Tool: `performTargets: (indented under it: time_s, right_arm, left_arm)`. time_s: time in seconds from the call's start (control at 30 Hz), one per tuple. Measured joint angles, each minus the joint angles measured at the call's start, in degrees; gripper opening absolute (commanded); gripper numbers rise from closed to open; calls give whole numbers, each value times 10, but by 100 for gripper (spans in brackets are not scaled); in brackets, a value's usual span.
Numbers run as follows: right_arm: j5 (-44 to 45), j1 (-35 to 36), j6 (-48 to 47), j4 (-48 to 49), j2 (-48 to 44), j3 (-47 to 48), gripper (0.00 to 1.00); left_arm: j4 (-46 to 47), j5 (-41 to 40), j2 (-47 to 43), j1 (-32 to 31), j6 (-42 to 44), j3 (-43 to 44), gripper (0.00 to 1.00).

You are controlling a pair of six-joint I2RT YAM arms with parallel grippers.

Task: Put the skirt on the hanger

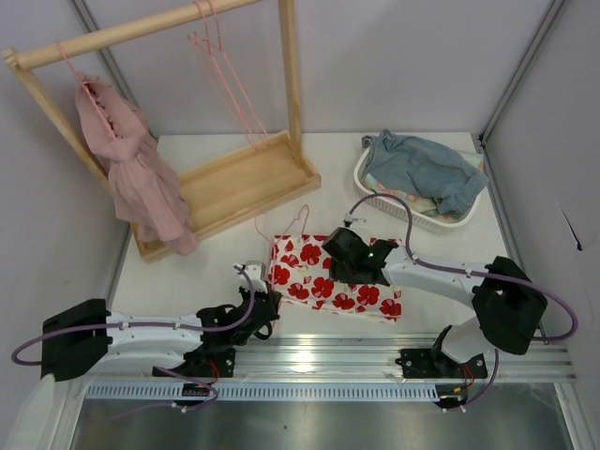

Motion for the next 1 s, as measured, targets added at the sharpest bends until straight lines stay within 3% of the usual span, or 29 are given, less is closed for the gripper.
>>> performTargets:
  time_s: [0.33, 0.57, 1.0]
  right_arm:
    - [16, -62, 21, -30, -123, -137, 52]
    - [7, -59, 30, 5, -97, -170, 52]
    - [10, -26, 58, 98, -25, -131, 51]
  left_arm:
    - [13, 0, 78, -15, -1, 42, 0]
    - [17, -1, 139, -16, -20, 85, 0]
    - [47, 7, 206, -24, -32, 128, 0]
